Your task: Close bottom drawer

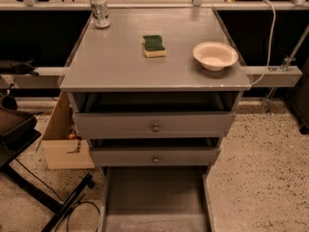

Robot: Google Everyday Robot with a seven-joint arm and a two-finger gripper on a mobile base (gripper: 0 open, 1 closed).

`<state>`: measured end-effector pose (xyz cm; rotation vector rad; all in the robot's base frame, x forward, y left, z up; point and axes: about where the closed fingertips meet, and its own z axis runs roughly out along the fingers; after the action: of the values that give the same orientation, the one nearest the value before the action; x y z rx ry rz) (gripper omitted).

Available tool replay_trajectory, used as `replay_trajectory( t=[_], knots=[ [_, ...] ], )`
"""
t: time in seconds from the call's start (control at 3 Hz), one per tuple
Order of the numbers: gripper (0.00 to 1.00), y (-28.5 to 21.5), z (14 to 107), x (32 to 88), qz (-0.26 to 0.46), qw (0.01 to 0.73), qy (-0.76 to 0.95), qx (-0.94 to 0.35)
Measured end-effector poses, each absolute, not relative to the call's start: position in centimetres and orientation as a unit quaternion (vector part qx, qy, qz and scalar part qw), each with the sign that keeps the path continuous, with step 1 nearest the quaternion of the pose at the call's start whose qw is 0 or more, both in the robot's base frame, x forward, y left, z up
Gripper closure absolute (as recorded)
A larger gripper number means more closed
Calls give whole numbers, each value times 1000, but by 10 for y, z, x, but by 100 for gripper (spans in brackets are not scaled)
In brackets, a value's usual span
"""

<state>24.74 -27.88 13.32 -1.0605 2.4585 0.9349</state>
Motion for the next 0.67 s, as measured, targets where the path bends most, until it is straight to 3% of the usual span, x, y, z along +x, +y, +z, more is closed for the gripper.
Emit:
replay_trajectory(
  t=[0.67],
  knots=[
    [100, -216, 73, 237, 402, 214, 806, -379]
  ],
)
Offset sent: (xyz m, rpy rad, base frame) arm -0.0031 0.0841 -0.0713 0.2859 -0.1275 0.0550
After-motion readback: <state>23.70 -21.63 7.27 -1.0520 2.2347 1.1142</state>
